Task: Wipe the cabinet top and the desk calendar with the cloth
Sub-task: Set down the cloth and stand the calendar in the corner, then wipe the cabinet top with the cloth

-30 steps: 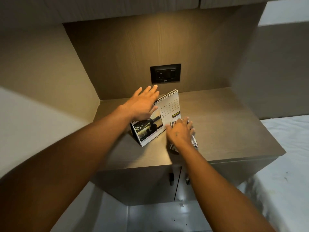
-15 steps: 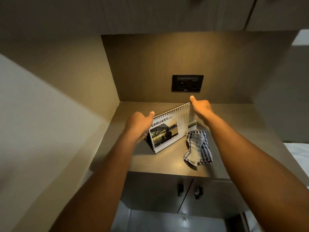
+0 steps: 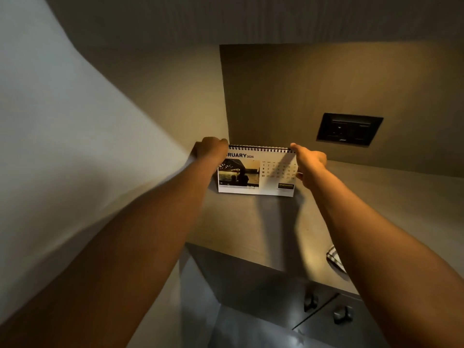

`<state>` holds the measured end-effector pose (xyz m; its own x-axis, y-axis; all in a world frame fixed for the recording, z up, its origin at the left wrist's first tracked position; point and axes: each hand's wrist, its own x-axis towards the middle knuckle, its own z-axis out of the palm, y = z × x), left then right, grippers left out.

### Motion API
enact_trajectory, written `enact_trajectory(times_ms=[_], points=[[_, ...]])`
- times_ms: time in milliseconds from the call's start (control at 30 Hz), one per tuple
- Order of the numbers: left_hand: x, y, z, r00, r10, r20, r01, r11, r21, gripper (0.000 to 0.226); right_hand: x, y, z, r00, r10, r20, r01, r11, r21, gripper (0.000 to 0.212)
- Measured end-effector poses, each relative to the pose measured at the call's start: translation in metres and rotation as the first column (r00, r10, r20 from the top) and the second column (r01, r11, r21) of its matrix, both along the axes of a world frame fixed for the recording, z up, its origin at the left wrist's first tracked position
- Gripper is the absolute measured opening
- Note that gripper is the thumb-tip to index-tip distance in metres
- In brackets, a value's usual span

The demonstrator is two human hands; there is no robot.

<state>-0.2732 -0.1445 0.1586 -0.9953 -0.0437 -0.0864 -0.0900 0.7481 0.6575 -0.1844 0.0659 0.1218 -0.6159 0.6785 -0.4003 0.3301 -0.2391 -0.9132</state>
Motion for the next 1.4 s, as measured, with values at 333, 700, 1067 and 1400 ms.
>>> enact_trajectory(times_ms=[333,700,1067,1400], points=[[-0.025,0.006,0.004,0.992,-0.111,-0.06,0.094,0.966,-0.241,0.038,-0.023,-0.011,0.006,0.999,-0.04,0.015,0.039,0.998,0.039,0.039],[-0.01,0.008,0.018,0.974,-0.181,-0.14,0.102,0.892,-0.441,0.052,-0.007,-0.001,0.001,1.0,-0.01,0.011,0.01,0.999,0.049,0.064],[0.165,0.116,-0.094,0.658,-0.749,-0.073,0.645,0.611,-0.46,0.064,0.153,0.031,-0.077,0.953,-0.065,0.295,-0.181,0.658,0.731,0.047],[0.185,0.12,-0.157,0.596,-0.803,0.006,0.708,0.522,-0.475,0.06,0.179,0.021,-0.105,0.844,0.014,0.536,-0.453,0.553,0.699,0.058]])
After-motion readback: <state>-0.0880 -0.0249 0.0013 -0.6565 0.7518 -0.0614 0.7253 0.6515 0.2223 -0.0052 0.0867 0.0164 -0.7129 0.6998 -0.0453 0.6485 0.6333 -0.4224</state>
